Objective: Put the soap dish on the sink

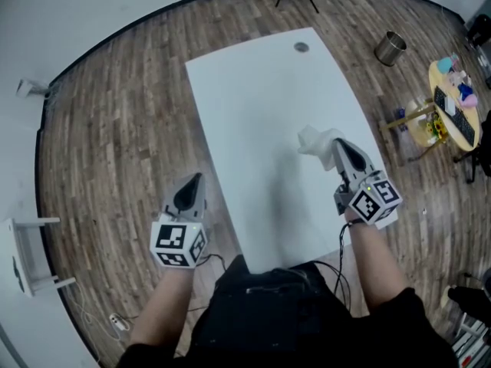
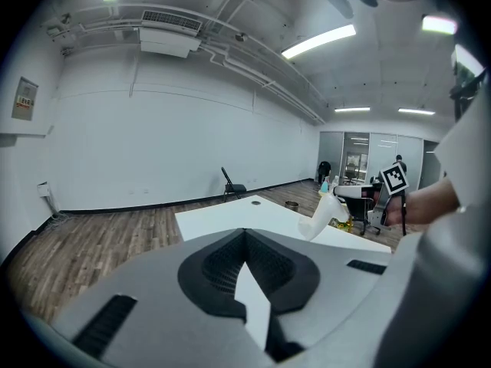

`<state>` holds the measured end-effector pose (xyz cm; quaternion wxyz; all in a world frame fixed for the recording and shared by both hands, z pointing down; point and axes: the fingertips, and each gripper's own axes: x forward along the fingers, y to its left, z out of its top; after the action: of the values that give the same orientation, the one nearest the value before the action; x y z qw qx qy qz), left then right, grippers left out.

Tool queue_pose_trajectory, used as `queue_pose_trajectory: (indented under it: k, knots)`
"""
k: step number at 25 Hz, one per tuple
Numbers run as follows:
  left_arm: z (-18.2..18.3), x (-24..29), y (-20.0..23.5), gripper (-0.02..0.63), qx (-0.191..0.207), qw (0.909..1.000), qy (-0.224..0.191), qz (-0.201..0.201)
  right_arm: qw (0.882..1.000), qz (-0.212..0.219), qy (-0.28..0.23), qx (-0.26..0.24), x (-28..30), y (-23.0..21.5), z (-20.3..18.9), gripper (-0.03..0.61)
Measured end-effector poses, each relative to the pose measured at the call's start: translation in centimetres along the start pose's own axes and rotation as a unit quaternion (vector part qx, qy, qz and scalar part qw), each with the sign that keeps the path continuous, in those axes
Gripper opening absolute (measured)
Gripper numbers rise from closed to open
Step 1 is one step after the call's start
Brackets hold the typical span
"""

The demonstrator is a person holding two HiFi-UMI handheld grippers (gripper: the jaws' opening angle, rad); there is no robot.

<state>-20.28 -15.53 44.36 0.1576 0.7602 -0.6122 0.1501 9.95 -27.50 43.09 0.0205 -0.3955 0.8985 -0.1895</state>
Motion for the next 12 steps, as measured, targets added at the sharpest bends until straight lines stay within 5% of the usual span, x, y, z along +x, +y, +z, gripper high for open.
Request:
queue_pose_trajectory:
  k: [12]
  knots:
    - [-0.2, 1.3, 1.7, -0.011, 0.000, 1.0000, 0.008, 0.002, 1.000, -0.004, 0.006, 0.015, 2.2, -0.9, -1.4, 0.025]
